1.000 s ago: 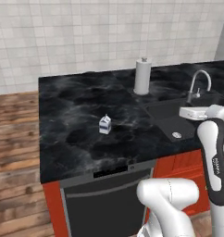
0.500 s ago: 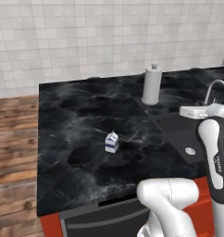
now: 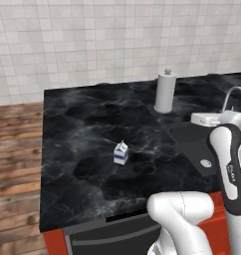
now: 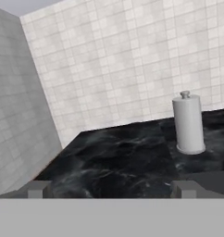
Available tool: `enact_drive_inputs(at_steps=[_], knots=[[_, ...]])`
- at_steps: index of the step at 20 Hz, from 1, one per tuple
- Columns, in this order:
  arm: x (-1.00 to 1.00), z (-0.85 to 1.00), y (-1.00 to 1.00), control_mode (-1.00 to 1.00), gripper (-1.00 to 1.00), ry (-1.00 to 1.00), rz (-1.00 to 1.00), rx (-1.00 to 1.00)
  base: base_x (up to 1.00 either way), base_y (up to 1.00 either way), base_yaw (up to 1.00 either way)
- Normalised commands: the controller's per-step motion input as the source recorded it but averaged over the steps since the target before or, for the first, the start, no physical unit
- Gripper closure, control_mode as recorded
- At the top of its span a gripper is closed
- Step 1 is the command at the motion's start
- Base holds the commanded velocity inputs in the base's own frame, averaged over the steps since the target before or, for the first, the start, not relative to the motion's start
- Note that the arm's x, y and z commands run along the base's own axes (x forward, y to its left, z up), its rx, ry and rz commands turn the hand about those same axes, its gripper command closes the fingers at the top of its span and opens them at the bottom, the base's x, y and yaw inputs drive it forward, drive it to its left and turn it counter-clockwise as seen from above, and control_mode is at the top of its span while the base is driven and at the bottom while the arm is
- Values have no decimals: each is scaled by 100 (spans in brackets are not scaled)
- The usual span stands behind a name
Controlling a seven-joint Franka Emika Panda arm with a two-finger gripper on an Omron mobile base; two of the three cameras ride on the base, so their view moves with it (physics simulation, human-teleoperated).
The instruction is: Pick the milk, boxed drink from the counter and place them in the open cabinet.
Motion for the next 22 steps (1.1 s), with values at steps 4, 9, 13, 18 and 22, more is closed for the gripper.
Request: enact_drive_inputs(at_steps=[4, 9, 13, 18, 22], knots=[[71, 0, -2, -100, -100, 0, 3, 0, 0, 0, 0], [51, 0, 0, -100, -100, 0, 18, 0, 0, 0, 0], [20, 0, -1, -100, -100, 2, 30, 0, 0, 0, 0], [4, -8, 1, -100, -100, 9, 42, -6, 0, 0, 0], [0, -12, 41, -100, -100, 12, 38, -13, 0, 0, 0]])
